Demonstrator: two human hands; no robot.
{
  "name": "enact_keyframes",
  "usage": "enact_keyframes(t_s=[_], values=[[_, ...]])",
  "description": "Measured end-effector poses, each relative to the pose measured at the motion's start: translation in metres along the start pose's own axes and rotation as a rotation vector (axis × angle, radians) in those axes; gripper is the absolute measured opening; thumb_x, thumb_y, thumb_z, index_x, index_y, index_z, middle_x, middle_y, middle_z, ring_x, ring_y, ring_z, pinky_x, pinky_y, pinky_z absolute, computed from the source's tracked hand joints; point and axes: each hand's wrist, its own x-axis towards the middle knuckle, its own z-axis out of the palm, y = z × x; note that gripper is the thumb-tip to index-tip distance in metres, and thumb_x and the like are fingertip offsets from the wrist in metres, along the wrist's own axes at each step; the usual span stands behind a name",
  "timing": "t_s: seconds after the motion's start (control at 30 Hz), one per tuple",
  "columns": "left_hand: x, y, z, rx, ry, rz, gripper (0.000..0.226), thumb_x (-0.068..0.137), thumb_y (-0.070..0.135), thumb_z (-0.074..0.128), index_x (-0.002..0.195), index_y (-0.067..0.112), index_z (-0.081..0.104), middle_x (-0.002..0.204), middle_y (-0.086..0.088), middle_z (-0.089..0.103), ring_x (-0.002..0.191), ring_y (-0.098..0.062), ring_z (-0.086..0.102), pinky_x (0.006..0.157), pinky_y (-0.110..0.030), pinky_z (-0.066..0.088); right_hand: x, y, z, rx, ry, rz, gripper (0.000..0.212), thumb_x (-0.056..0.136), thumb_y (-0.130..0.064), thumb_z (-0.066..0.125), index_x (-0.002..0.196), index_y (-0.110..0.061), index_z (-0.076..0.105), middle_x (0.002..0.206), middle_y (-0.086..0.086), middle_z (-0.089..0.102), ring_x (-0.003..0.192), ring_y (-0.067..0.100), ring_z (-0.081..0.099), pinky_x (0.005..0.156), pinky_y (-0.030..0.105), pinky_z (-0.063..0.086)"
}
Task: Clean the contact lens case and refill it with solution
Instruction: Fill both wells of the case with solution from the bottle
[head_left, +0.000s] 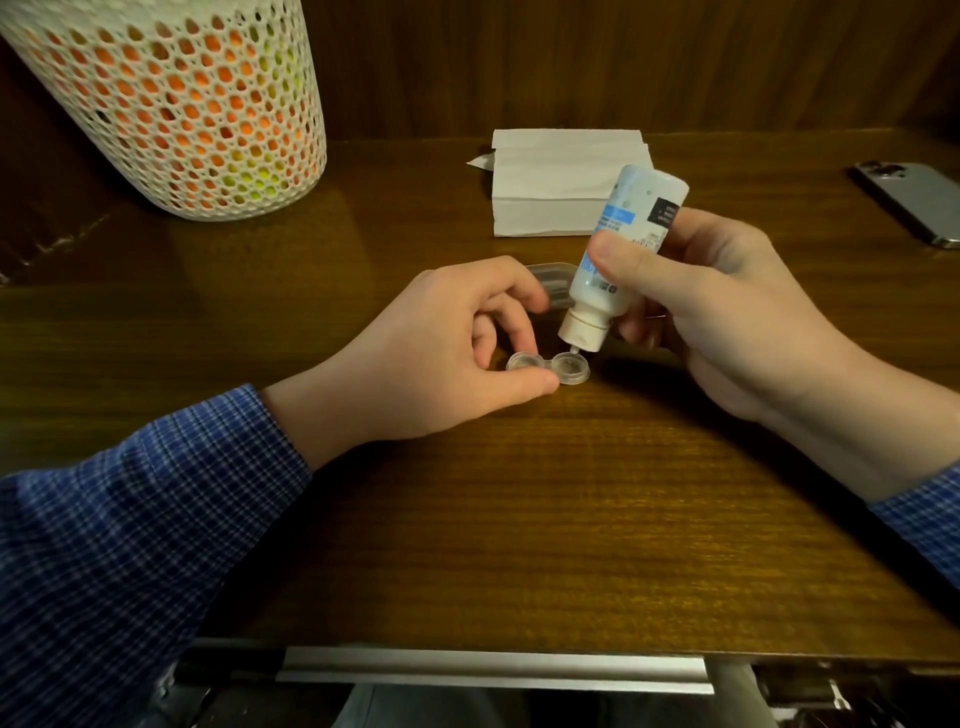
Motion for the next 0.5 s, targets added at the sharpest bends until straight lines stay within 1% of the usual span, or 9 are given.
enact_keyframes(t_s=[0.13,0.23,0.37,0.5], values=[[-0.0001,-0.0005,-0.0001,-0.013,0.003,0.000,0.049,0.080,0.029,0.086,0.123,0.021,0.063,0.092,0.009,0.075,0.062,-0.021,0.064,0.058,-0.042,0.059,0.0019,0.0006,-0.0011,0.016,0.008,0.021,0.020,0.088,-0.033,0.075,0.105,-0.022,0.074,0.090,0.000,0.076,0.069,0.017,0.060,0.053,0.023,0.048],[-0.0001,-0.0004,0.0001,-0.011,-0.001,-0.001,0.049,0.080,0.029,0.086,0.123,0.021,0.063,0.092,0.010,0.075,0.062,-0.022,0.064,0.058,-0.042,0.059,0.0013,-0.0001,-0.0007,-0.008,-0.001,0.030,0.025,0.088,-0.035,0.074,0.109,-0.022,0.072,0.093,0.000,0.077,0.069,0.014,0.062,0.052,0.021,0.049],[0.0002,-0.0005,0.0004,-0.004,0.002,-0.001,0.049,0.080,0.030,0.086,0.123,0.021,0.063,0.093,0.010,0.075,0.061,-0.022,0.065,0.057,-0.042,0.059,0.0009,0.0005,-0.0001,-0.032,-0.002,0.027,0.025,0.090,-0.033,0.073,0.113,-0.023,0.070,0.094,-0.001,0.077,0.069,0.013,0.062,0.052,0.021,0.049],[0.0003,-0.0003,0.0003,-0.003,-0.002,-0.003,0.049,0.080,0.030,0.086,0.122,0.021,0.063,0.093,0.009,0.075,0.062,-0.022,0.065,0.057,-0.042,0.059,0.0011,0.0000,-0.0003,-0.040,0.001,0.023,0.022,0.091,-0.034,0.073,0.110,-0.024,0.071,0.093,-0.001,0.076,0.069,0.015,0.061,0.052,0.021,0.049]])
